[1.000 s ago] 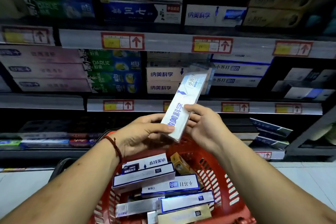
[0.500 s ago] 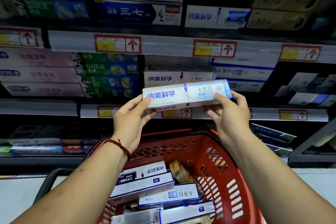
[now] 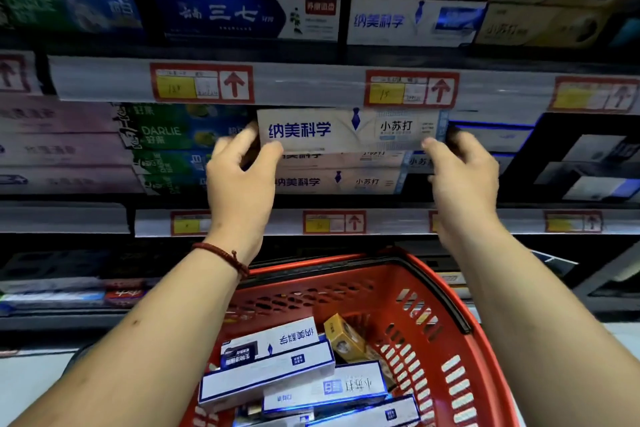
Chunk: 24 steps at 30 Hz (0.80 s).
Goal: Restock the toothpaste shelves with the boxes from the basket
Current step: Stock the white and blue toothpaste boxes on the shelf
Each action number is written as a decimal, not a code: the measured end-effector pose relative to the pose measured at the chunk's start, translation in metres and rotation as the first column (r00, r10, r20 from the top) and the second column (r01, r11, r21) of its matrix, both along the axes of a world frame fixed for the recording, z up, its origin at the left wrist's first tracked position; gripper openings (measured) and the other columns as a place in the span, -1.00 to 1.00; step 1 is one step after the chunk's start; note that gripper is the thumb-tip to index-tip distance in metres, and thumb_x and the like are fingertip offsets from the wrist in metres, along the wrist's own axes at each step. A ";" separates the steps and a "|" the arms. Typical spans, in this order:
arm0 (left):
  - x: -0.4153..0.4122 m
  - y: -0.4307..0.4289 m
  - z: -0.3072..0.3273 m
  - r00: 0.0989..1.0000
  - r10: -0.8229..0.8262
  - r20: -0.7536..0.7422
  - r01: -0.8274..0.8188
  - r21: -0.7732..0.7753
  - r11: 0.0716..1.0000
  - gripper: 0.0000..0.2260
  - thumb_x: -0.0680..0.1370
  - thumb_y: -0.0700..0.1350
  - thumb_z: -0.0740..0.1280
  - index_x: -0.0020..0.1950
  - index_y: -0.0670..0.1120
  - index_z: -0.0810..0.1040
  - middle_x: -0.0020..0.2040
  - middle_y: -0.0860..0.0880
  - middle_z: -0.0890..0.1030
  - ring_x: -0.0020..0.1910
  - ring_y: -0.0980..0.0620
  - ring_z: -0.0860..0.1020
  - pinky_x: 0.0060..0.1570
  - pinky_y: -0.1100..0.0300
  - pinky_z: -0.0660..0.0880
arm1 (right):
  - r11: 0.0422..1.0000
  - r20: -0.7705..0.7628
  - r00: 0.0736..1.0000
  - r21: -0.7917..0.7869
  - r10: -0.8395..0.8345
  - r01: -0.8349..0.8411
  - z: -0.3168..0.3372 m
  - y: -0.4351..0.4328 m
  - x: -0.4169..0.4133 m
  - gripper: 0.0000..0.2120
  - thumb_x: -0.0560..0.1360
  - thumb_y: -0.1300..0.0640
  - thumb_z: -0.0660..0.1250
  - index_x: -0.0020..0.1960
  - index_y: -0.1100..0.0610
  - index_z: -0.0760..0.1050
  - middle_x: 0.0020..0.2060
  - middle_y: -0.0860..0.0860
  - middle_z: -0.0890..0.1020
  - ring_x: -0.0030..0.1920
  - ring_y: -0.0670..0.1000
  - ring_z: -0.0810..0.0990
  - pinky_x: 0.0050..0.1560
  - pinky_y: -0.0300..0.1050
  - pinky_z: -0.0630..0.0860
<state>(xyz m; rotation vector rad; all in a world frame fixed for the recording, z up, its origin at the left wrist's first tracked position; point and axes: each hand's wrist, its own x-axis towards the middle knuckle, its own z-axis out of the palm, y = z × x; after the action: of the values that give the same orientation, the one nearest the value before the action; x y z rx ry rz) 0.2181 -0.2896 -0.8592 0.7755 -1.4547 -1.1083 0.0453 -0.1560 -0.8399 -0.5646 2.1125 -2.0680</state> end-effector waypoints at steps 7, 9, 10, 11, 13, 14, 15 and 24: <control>-0.001 -0.006 0.005 0.989 -0.139 0.047 0.138 0.028 0.990 -0.68 0.56 -0.17 0.34 0.25 0.12 0.62 0.15 0.15 0.69 0.16 0.18 0.62 0.14 0.22 0.57 | 0.994 0.020 0.995 0.047 0.100 -0.100 0.006 -0.012 -0.016 -0.55 0.49 0.11 0.41 0.37 -0.03 0.51 0.20 -0.11 0.63 0.16 -0.05 0.58 0.16 -0.06 0.53; -0.001 -0.009 0.002 0.980 -0.178 0.087 0.172 0.078 0.982 -0.67 0.52 -0.11 0.37 0.27 0.10 0.59 0.16 0.16 0.68 0.17 0.18 0.61 0.21 0.16 0.55 | 0.985 0.037 0.987 0.079 0.154 -0.156 0.002 -0.016 -0.014 -0.46 0.46 0.09 0.44 0.43 -0.05 0.46 0.25 -0.11 0.61 0.24 0.00 0.56 0.26 0.01 0.50; -0.002 -0.010 0.000 0.973 -0.197 0.119 0.185 0.106 0.977 -0.65 0.49 -0.07 0.39 0.27 0.10 0.57 0.18 0.16 0.67 0.18 0.17 0.60 0.24 0.12 0.53 | 0.978 0.042 0.983 0.101 0.180 -0.184 -0.001 -0.017 -0.013 -0.40 0.45 0.08 0.45 0.47 -0.07 0.42 0.28 -0.12 0.59 0.28 0.00 0.54 0.30 0.04 0.48; -0.003 -0.012 -0.003 0.965 -0.212 0.156 0.194 0.126 0.973 -0.64 0.48 -0.05 0.40 0.26 0.15 0.53 0.19 0.16 0.65 0.19 0.16 0.59 0.24 0.11 0.52 | 0.972 0.033 0.979 0.114 0.201 -0.203 -0.004 -0.018 -0.012 -0.35 0.45 0.09 0.45 0.50 -0.09 0.37 0.30 -0.13 0.57 0.30 -0.01 0.52 0.33 0.05 0.47; -0.003 -0.009 -0.005 0.950 -0.227 0.216 0.201 0.136 0.970 -0.62 0.51 -0.07 0.40 0.19 0.32 0.42 0.21 0.18 0.60 0.19 0.18 0.56 0.20 0.13 0.49 | 0.970 0.029 0.978 0.122 0.207 -0.209 -0.010 -0.019 -0.013 -0.36 0.47 0.12 0.45 0.50 -0.07 0.36 0.30 -0.16 0.55 0.31 -0.04 0.50 0.32 -0.02 0.45; -0.003 -0.008 -0.005 0.947 -0.219 0.233 0.190 0.141 0.972 -0.61 0.50 -0.05 0.40 0.16 0.37 0.38 0.24 0.16 0.59 0.20 0.17 0.55 0.20 0.12 0.48 | 0.974 0.041 0.980 0.112 0.194 -0.198 -0.012 -0.019 -0.014 -0.42 0.49 0.14 0.44 0.47 -0.05 0.38 0.26 -0.16 0.54 0.29 -0.06 0.50 0.27 -0.07 0.44; -0.004 -0.007 -0.006 0.948 -0.206 0.243 0.172 0.153 0.973 -0.61 0.47 -0.01 0.39 0.17 0.37 0.38 0.27 0.13 0.57 0.22 0.13 0.55 0.22 0.10 0.49 | 0.976 0.062 0.981 0.099 0.186 -0.192 -0.013 -0.019 -0.014 -0.48 0.50 0.15 0.43 0.42 -0.04 0.40 0.23 -0.15 0.54 0.26 -0.08 0.51 0.23 -0.10 0.42; -0.001 -0.005 0.000 0.934 -0.297 0.197 0.251 0.226 0.941 -0.70 0.56 -0.17 0.42 0.01 0.25 0.46 0.11 0.20 0.61 0.09 0.27 0.55 -0.04 0.39 0.42 | 0.976 0.138 0.969 0.053 0.204 -0.213 -0.015 -0.018 -0.011 -0.28 0.30 -0.01 0.49 0.45 -0.10 0.43 0.24 -0.12 0.64 0.27 0.03 0.58 0.33 0.20 0.50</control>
<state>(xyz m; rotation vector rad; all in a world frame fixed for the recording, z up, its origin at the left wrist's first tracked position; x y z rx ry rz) 0.2175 -0.2943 -0.8589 0.8787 -1.7030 -1.4317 0.0342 -0.1735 -0.8546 -0.5955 1.9495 -1.8601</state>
